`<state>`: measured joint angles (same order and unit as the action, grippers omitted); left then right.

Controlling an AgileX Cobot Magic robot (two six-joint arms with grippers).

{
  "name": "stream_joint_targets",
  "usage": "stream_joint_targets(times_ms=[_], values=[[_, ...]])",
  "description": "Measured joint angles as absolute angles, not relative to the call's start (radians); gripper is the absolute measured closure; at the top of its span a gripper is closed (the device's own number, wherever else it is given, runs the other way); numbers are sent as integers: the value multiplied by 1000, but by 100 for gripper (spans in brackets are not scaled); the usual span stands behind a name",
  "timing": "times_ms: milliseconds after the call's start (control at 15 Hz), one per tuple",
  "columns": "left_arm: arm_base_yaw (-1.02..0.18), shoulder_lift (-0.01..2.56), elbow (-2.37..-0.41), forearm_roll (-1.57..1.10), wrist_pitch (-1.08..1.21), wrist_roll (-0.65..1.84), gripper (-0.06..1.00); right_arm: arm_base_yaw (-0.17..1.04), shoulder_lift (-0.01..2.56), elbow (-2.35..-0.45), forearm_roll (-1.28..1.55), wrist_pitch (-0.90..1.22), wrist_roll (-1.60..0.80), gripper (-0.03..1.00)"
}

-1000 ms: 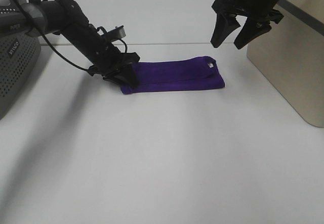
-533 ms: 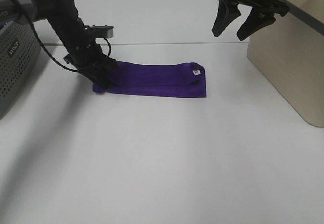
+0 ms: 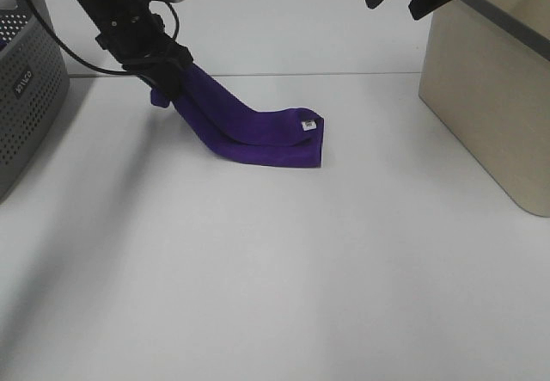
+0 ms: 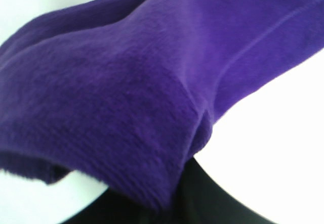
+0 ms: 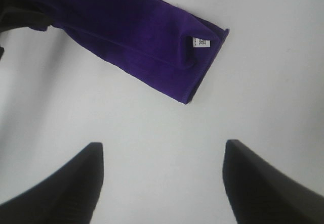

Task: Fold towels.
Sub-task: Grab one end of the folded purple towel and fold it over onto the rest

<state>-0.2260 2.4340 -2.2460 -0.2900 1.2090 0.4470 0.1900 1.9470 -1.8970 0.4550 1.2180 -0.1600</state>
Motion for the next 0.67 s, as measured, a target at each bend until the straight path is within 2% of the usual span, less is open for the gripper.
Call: stream_joint_targets(times_ms=[200, 600, 667], values=[[-340, 2434, -2246, -262, 1210, 473, 89, 190, 1945, -1897, 494, 1218, -160, 30], [-437, 2436, -2246, -250, 1147, 468, 89, 190, 1945, -1897, 507, 1218, -160, 30], [-448, 2439, -2246, -258, 1104, 464, 85, 190, 1945, -1897, 507, 1218, -160, 30]])
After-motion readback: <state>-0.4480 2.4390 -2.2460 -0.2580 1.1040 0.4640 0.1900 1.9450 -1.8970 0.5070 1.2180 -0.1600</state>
